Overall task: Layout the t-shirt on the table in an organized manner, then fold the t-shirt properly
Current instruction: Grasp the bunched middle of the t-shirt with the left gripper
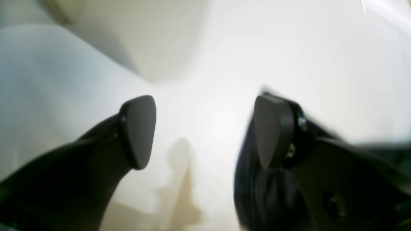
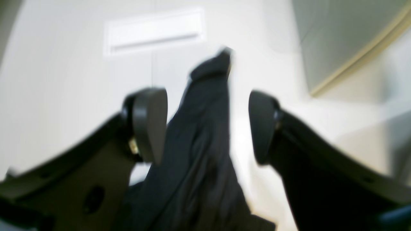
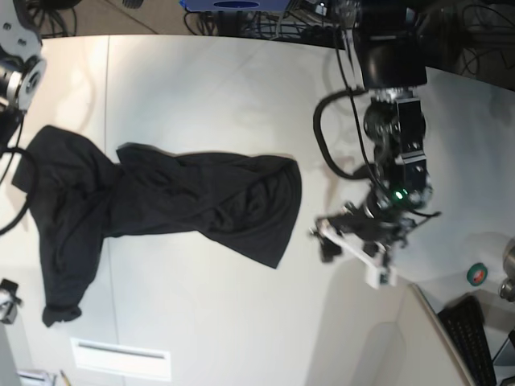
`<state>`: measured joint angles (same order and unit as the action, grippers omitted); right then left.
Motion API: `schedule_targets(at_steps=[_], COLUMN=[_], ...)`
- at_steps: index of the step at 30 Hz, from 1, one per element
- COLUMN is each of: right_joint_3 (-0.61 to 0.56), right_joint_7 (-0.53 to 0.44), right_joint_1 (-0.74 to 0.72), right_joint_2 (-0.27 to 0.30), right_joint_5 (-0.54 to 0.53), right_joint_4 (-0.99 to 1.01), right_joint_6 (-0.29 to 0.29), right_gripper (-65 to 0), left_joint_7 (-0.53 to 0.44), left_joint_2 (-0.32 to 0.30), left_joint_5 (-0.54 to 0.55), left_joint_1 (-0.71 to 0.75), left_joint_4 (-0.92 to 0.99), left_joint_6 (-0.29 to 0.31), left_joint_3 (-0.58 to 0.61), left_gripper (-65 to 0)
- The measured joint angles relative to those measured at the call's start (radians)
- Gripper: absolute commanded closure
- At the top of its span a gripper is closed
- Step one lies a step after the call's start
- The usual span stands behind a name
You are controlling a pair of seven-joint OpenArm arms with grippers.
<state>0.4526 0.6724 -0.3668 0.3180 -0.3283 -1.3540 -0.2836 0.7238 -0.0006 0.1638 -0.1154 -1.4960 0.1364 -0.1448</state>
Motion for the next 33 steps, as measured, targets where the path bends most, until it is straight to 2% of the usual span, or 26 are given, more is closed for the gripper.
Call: schedule_targets(at_steps=[3,5,7,10,13,17,22,26,29,33], right_joint_3=[0.010,0.007,0.006,0.039,0.060,0.103,0.133,0.179,0.206,0.228], right_joint_7=[-0.007,0.007,0.019,0.003,-0.003,0.010,0.009,0.010,0.009,0.009], right_joint_1=[0.139,0.225,0.278,0.299,0.315,0.347,0.351,0.360,0.361,0.361], right_joint_2=[-0.050,-0.085,-0.097,-0.094,-0.089,-0.092,-0.096,-0.097,-0.097,-0.097], right_joint_5=[-0.010,-0.011,-0.012,-0.008,-0.008,-0.008,-0.012,-0.008,-0.008,-0.008], right_joint_4=[-0.154,-0.210,-0.231,-0.238,-0.244,-0.243,-0.243,-0.243,-0.243,-0.243], right_joint_6=[-0.009,-0.014,-0.016,-0.012,-0.012,-0.013,-0.013,-0.012,-0.012,-0.013], right_gripper=[-38.3,-38.3,-38.3,-38.3,-38.3,-38.3,-38.3,-38.3,-38.3,-38.3], left_joint_7=[0.004,-0.048,-0.077,-0.016,0.075,0.089,0.096,0.088,0.089,0.092], left_joint_2=[-0.037,-0.059,-0.081,-0.076,-0.049,-0.031,0.036,0.095,0.114,0.145], left_joint_5=[0.005,-0.006,-0.043,-0.151,-0.192,-0.136,-0.034,-0.031,-0.023,-0.017], left_joint_1=[0.075,0.089,0.069,0.013,-0.058,-0.154,-0.244,-0.273,-0.275,-0.267], left_joint_4=[-0.042,-0.067,-0.069,-0.026,0.067,0.182,0.324,0.346,0.348,0.383], left_joint_6=[0.006,0.009,0.006,0.003,0.012,0.013,0.010,0.009,0.010,0.014], left_joint_3=[0.200,0.328,0.444,0.582,0.700,0.867,1.005,1.075,1.157,1.202], left_gripper=[-45.7,-45.7,-45.7,-45.7,-45.7,-45.7,-45.6,-45.6,-45.6,-45.6])
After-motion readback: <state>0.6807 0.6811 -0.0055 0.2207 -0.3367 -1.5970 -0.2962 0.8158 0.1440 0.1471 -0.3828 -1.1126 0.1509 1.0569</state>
